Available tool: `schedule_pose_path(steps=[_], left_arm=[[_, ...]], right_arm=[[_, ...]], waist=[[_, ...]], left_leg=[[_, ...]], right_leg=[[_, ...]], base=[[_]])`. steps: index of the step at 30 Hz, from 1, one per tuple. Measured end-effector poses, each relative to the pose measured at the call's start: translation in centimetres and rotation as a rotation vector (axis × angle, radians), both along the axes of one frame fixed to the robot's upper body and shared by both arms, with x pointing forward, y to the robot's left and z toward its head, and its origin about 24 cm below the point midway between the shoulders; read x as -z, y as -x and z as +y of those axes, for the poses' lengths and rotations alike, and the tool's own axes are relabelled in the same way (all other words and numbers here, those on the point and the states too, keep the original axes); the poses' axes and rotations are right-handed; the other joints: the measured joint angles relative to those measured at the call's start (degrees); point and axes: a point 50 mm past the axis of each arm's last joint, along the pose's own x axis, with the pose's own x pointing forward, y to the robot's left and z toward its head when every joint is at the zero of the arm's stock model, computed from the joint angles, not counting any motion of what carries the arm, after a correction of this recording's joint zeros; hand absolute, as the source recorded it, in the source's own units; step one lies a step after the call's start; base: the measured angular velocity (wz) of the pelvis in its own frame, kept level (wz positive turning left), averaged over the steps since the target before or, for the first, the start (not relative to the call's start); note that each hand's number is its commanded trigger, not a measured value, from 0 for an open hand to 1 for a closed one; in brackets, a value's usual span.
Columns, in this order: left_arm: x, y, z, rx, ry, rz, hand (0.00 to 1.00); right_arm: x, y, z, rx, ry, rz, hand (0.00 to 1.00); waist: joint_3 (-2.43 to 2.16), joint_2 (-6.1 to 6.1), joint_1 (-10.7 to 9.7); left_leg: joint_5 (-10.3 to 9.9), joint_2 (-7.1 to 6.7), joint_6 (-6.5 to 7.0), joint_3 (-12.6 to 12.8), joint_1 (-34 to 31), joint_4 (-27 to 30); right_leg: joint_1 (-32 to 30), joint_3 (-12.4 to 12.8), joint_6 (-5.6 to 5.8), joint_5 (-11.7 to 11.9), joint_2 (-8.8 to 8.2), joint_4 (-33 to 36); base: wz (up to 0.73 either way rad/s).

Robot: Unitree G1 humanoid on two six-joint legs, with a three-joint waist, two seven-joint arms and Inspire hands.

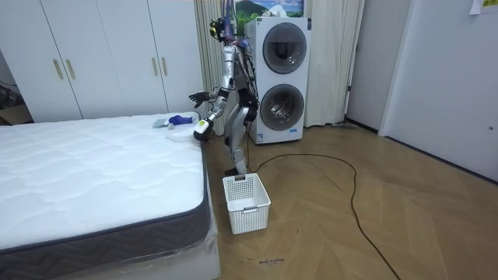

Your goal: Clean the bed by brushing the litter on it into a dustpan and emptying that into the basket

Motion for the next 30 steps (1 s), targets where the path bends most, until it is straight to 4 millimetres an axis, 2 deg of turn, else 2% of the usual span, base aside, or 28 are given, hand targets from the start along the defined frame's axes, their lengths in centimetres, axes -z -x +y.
schedule_pose_path(steps=[4, 10, 13, 14, 17, 21, 23, 30], left_arm=[[-0.1, -0.3, -0.3, 0.017, 0.018, 0.006, 1.0], [-0.5, -1.0, -0.5, 0.031, 0.041, 0.004, 1.0], [-0.8, -1.6, -0.7, 0.046, 0.055, 0.001, 1.0], [-1.1, -2.1, -0.8, 0.053, 0.06, -0.003, 1.0], [-1.8, -3.1, -1.1, 0.083, 0.069, -0.003, 1.0], [-2.9, -4.5, -1.6, 0.111, 0.081, -0.041, 1.0], [-3.1, -4.9, -1.7, 0.118, 0.083, -0.048, 1.0], [-4.0, -5.8, -2.2, 0.15, 0.085, -0.069, 1.0]], right_arm=[[-1.2, -0.7, 0.4, -0.006, 0.036, -0.058, 0.0], [-2.1, -1.8, 0.7, 0.005, -0.043, -0.088, 0.0], [-2.0, -2.4, 0.7, 0.002, -0.096, -0.064, 0.0], [-2.0, -2.7, 0.5, 0.004, -0.112, -0.051, 0.0], [-1.9, -3.4, 0.4, -0.006, -0.134, -0.022, 0.0], [-2.1, -4.3, -0.1, -0.016, -0.24, 0.01, 0.0], [-2.1, -4.5, -0.1, -0.038, -0.273, 0.022, 0.0], [-1.6, -5.0, -0.5, -0.122, -0.361, 0.104, 0.0]], waist=[[0.16, -0.28, 0.6], [0.63, -1.75, 2.25], [0.78, -1.76, 2.48], [1.1, -1.89, 2.92], [1.18, -1.86, 3.96], [1.63, -1.96, 5.44], [2.09, -2.02, 5.51], [2.53, -1.93, 5.45]], left_leg=[[-0.03, 0.07, 0.02, 0.07, -0.08, 0.38], [-0.06, 0.3, 0.03, -0.19, -0.27, 0.82], [-0.07, 0.31, 0.03, -1.0, -1.16, 1.38], [-0.07, 0.31, 0.03, -1.2, -1.39, 1.55], [-0.07, 0.21, 0.04, -1.89, -2.27, 1.94], [-0.06, 0.05, 0.05, -2.36, -4.07, 2.7], [-0.11, -0.14, 0.11, -2.58, -4.4, 3.01], [-0.25, -0.22, 0.08, -3.54, -6.78, 4.68]], right_leg=[[0.01, 0.08, -0.01, -0.01, 0.01, 0.07], [0.12, -0.06, -0.1, 0.06, 0.08, 0.05], [0.05, -1.12, -0.12, 0.06, -0.02, 0.01], [-0.02, -1.29, -0.13, 0.06, -0.05, 0.02], [-0.6, -1.41, -0.13, 0.05, -0.13, 0.16], [-1.93, -1.71, -0.11, -0.1, -0.32, 1.11], [-2.15, -2.03, -0.08, -0.55, -1.08, 1.44], [-3.3, -4.3, -0.53, -1.55, -1.89, 3.3]], base=[[0.0], [0.01], [0.14], [0.09], [0.07], [0.1], [0.14], [0.16]])
